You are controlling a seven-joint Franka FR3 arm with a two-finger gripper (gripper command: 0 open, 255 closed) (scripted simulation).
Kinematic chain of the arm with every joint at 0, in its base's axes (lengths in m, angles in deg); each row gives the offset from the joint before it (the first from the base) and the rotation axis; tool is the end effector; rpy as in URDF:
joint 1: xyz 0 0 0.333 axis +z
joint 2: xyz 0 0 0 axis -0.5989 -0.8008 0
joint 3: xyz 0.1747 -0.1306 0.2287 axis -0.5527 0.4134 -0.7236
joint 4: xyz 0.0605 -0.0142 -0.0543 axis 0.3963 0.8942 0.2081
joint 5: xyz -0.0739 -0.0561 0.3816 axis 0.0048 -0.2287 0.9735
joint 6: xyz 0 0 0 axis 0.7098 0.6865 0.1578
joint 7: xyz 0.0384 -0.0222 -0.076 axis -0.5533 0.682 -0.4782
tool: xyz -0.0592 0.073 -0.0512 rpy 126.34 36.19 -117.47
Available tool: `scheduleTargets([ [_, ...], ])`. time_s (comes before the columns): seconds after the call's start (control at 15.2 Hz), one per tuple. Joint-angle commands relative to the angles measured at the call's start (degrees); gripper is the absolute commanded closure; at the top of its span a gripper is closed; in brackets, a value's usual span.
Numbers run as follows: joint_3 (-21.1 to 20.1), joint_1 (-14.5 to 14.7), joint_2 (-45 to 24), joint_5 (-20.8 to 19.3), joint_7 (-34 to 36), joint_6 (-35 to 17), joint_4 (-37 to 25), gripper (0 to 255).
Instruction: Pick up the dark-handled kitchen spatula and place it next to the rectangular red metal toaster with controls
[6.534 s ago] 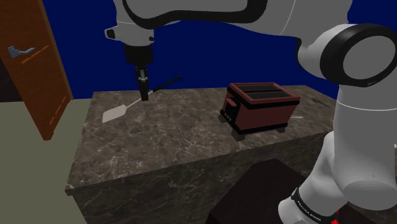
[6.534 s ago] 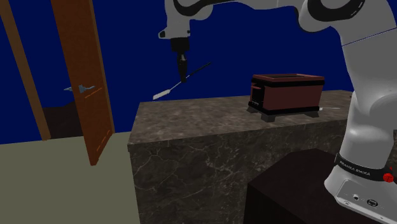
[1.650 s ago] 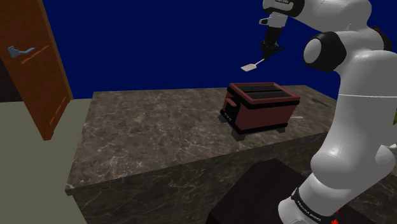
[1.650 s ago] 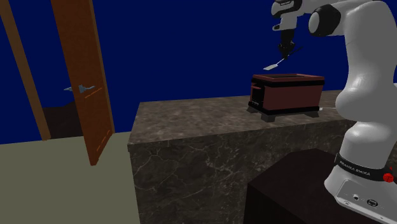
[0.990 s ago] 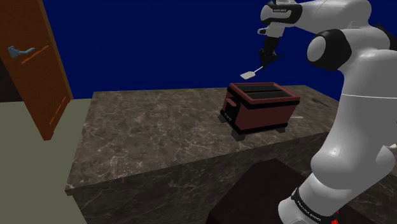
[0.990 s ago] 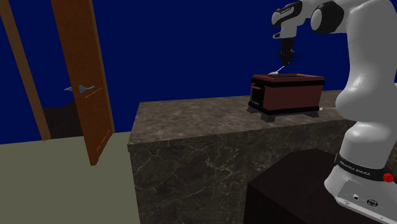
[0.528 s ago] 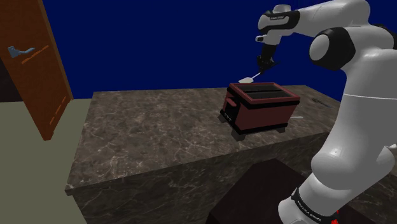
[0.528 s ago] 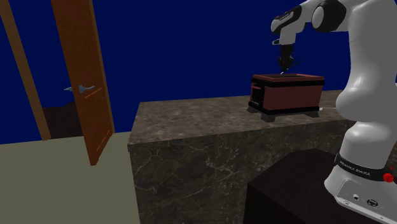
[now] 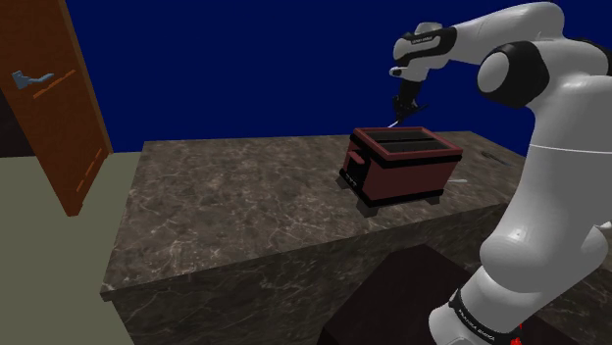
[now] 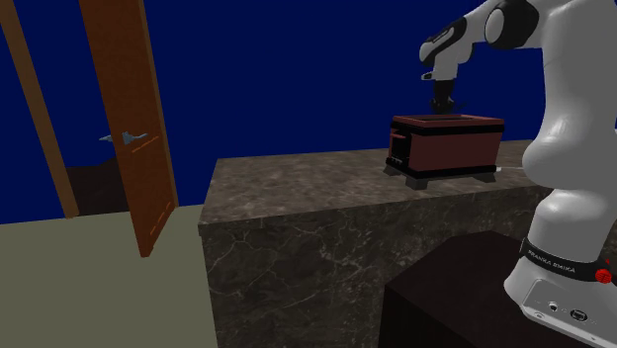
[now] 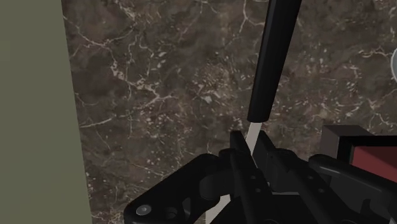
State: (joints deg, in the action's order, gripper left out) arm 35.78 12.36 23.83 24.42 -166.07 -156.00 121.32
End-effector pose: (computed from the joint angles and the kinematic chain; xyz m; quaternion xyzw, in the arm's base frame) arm 0.5090 -0.4255 0.4894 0.8394 0.5426 -0.0278 0.0180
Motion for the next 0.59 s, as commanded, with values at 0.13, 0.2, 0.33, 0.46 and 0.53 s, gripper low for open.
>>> scheduleTargets([
  [0.13, 0.0, 0.0, -0.4, 0.1, -0.1, -3.0, 2.6, 255],
  [0.2, -0.1, 0.0, -0.5, 0.2, -0.1, -3.7, 3.2, 255],
  [0.33, -0.1, 0.0, -0.7, 0.2, -0.1, -5.1, 4.5, 255],
  [0.46, -0.2, 0.0, -1.0, 0.3, -0.1, -6.6, 5.6, 255],
  [0.53, -0.2, 0.0, -1.1, 0.4, -0.1, -7.3, 6.2, 255],
])
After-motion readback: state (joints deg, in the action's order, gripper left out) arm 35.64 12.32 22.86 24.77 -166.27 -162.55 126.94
